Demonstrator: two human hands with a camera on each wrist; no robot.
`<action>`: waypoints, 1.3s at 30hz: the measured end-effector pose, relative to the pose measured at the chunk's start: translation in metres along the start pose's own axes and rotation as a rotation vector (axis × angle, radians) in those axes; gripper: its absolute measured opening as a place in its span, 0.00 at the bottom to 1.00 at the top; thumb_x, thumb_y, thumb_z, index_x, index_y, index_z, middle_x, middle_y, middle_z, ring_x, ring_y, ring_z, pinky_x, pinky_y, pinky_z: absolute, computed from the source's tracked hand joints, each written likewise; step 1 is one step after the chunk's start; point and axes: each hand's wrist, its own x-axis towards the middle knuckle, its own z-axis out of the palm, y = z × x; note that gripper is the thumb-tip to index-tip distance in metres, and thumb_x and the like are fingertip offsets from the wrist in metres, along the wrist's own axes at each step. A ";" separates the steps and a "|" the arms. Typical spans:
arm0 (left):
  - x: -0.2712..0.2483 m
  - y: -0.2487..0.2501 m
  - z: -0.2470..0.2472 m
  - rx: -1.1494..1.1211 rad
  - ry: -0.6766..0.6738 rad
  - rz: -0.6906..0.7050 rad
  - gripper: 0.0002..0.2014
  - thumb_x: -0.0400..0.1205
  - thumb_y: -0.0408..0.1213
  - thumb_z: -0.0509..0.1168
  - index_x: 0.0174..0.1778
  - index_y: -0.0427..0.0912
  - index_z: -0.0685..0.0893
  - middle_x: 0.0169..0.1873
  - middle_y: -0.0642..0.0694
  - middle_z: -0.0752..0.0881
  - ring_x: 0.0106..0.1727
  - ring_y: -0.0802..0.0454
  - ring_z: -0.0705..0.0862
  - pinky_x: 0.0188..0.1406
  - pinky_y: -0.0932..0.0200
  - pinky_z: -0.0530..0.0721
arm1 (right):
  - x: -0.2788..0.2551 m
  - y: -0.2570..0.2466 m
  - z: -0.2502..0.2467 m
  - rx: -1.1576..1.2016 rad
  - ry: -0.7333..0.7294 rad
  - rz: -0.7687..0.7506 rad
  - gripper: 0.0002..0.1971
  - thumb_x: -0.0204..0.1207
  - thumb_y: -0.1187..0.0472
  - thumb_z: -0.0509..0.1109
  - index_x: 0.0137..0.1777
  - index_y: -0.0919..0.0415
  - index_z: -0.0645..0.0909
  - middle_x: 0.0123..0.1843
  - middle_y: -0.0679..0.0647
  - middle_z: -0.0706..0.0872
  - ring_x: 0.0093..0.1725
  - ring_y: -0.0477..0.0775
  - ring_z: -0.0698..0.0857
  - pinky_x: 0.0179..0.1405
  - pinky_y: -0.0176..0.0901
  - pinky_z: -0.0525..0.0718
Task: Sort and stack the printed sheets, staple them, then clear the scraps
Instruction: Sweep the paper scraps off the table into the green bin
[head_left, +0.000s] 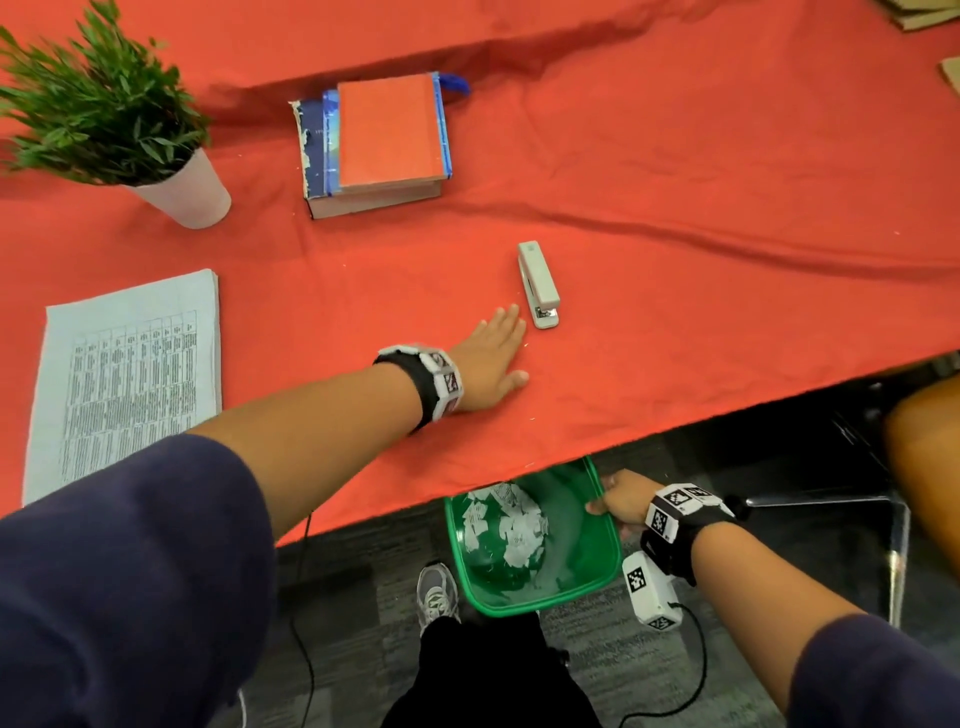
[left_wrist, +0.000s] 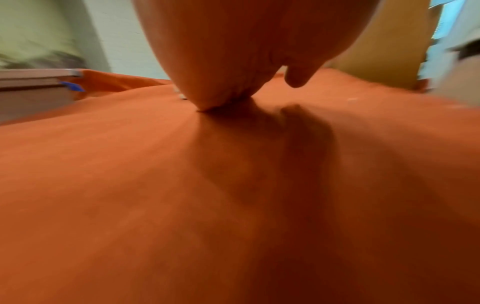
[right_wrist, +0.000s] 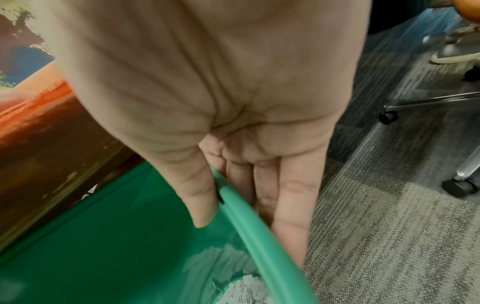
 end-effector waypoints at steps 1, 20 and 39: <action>-0.013 0.009 0.006 0.009 -0.042 0.079 0.36 0.88 0.50 0.49 0.84 0.34 0.40 0.83 0.36 0.36 0.84 0.41 0.37 0.84 0.47 0.42 | 0.001 0.001 0.000 0.006 0.001 -0.003 0.13 0.76 0.62 0.73 0.57 0.69 0.84 0.49 0.63 0.91 0.46 0.65 0.91 0.48 0.60 0.90; -0.055 0.037 0.030 -0.027 -0.015 -0.003 0.35 0.88 0.50 0.49 0.84 0.36 0.42 0.83 0.37 0.38 0.85 0.42 0.40 0.84 0.47 0.46 | -0.013 -0.005 0.000 -0.022 -0.029 -0.002 0.13 0.79 0.65 0.70 0.61 0.70 0.83 0.48 0.63 0.91 0.33 0.57 0.89 0.24 0.41 0.85; -0.061 0.055 0.051 -0.065 0.082 -0.050 0.33 0.88 0.47 0.50 0.84 0.38 0.45 0.84 0.39 0.40 0.85 0.43 0.41 0.83 0.51 0.42 | -0.003 0.011 0.007 -0.004 -0.023 -0.018 0.11 0.76 0.64 0.72 0.57 0.67 0.84 0.49 0.64 0.92 0.46 0.68 0.91 0.47 0.63 0.89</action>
